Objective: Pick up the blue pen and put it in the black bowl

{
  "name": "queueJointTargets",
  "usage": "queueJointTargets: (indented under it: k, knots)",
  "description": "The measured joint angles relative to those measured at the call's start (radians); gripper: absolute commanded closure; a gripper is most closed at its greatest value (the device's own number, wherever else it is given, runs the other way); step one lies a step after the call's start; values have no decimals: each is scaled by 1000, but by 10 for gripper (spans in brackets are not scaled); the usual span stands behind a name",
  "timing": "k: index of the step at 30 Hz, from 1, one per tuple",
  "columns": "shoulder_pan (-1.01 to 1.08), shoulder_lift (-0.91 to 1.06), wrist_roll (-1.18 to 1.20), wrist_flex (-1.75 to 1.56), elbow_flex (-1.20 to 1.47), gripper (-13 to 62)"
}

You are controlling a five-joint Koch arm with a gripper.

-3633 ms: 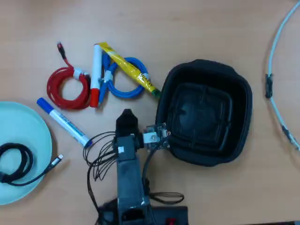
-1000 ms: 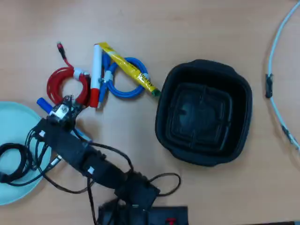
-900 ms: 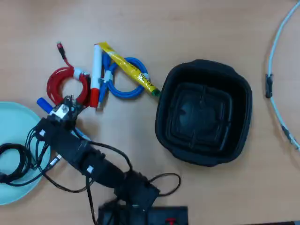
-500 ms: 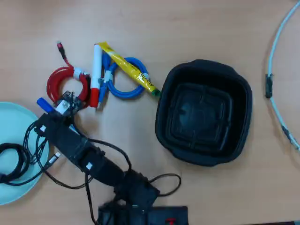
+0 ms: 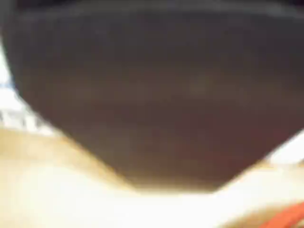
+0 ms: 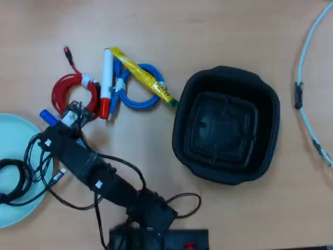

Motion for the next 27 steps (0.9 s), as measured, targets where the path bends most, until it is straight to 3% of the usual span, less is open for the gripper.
queueJointTargets:
  k: [4, 16, 19, 22, 27]
  knots:
    - [0, 0, 12, -17, 3, 354]
    - [-3, 0, 12, -37, 5, 367]
    - [-2, 0, 12, -46, 5, 446]
    - [-2, 0, 12, -55, 20, 591]
    - [2, 3, 12, -57, 94, 555]
